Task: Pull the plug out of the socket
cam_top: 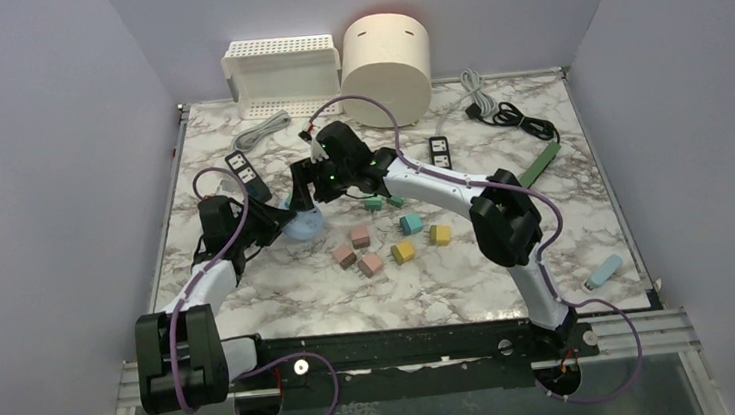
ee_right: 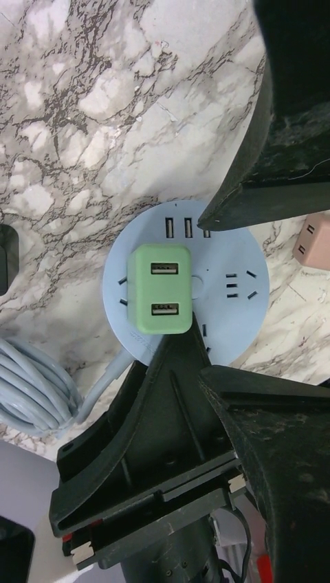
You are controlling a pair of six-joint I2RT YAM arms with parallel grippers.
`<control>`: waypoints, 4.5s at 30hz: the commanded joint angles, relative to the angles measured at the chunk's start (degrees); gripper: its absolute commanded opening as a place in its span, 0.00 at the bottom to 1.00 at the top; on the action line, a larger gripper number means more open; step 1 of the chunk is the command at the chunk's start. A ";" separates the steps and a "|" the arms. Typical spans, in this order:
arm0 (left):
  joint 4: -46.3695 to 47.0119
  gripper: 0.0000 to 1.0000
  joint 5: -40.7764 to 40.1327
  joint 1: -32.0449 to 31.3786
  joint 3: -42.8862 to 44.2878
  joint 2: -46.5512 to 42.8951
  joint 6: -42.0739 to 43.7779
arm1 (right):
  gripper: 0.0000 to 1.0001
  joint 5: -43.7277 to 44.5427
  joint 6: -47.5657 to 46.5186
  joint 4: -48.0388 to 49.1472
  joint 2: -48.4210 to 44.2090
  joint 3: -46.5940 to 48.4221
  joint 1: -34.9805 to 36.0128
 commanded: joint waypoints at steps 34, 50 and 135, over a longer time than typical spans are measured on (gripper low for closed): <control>6.00 0.00 3.79 -0.03 -0.45 -1.55 1.12 | 0.01 1.40 -2.19 2.54 3.56 5.27 0.31; 5.76 0.00 2.82 0.01 -0.85 -1.47 1.12 | 0.01 -19.19 1.31 16.69 0.27 -2.52 -2.15; -13.78 0.07 0.32 2.92 16.78 22.38 10.07 | 0.34 -11.60 -10.19 -8.61 1.01 -8.89 -23.80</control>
